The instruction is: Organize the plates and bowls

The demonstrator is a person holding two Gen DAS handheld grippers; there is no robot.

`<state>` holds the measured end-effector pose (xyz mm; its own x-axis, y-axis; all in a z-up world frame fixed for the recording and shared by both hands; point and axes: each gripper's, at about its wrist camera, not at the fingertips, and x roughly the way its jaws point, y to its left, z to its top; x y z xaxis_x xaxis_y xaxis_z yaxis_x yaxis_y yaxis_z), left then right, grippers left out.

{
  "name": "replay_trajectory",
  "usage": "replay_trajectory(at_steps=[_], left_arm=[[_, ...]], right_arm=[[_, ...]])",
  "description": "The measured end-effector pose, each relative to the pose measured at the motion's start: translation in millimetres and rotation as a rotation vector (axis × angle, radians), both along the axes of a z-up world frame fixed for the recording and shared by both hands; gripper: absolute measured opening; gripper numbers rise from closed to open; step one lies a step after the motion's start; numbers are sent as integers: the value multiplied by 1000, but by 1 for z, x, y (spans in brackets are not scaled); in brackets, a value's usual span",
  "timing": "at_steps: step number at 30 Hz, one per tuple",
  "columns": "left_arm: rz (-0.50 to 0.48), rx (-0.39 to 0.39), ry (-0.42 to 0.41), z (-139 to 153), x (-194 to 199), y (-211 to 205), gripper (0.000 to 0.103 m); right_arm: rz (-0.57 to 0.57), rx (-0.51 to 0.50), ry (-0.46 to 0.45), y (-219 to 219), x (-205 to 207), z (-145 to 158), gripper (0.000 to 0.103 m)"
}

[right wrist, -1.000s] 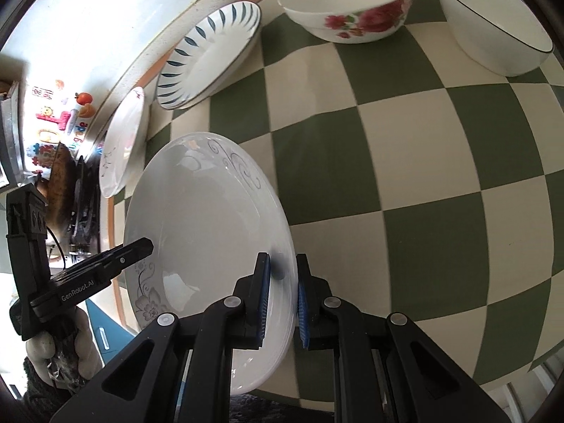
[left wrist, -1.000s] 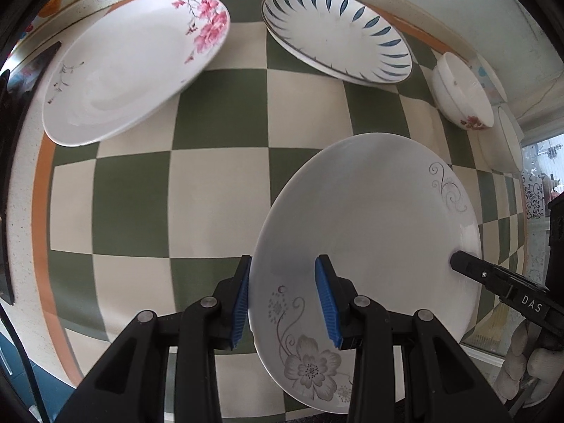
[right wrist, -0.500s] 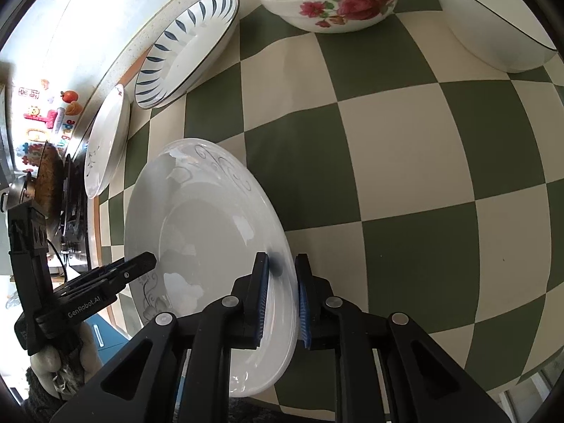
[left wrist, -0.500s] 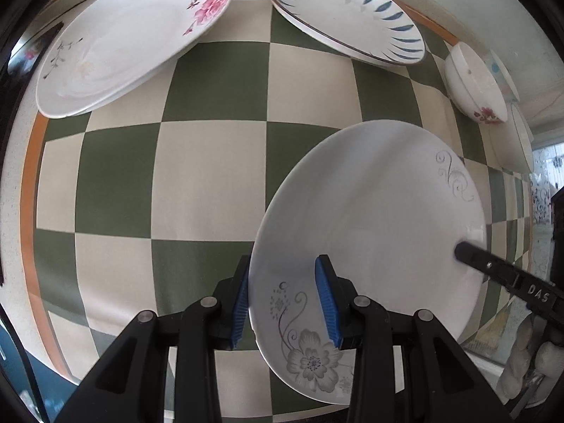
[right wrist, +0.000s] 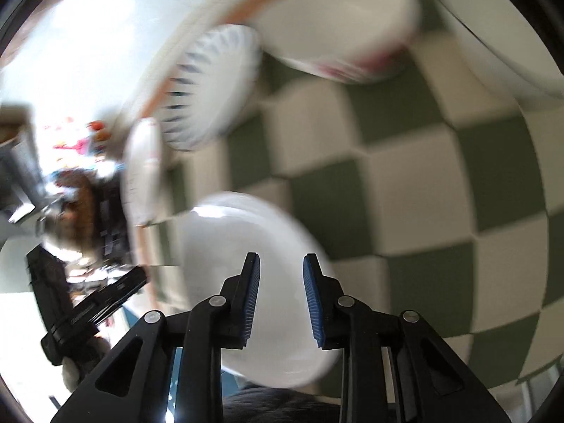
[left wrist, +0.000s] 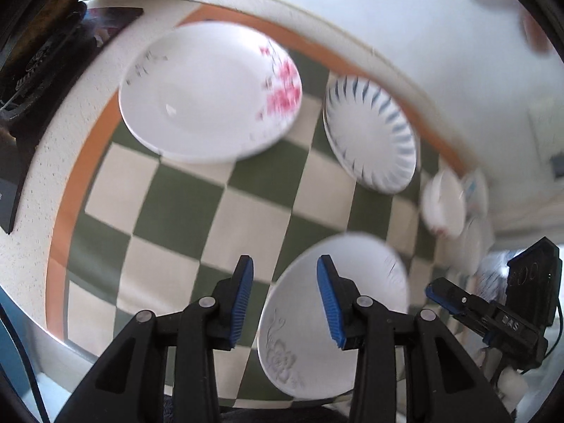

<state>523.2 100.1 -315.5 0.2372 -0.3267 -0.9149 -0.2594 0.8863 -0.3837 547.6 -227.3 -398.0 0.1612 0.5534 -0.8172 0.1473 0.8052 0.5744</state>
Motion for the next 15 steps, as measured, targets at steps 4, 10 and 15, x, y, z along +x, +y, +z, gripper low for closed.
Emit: replay_trajectory(at_steps=[4, 10, 15], left_arm=[[102, -13, -5, -5, 19, 38, 37], [223, 16, 18, -33, 48, 118, 36], [280, -48, 52, -59, 71, 152, 36]], right_arm=[[140, 65, -63, 67, 52, 30, 45], [309, -75, -97, 164, 145, 18, 45], [359, -159, -91, 221, 217, 2, 45]])
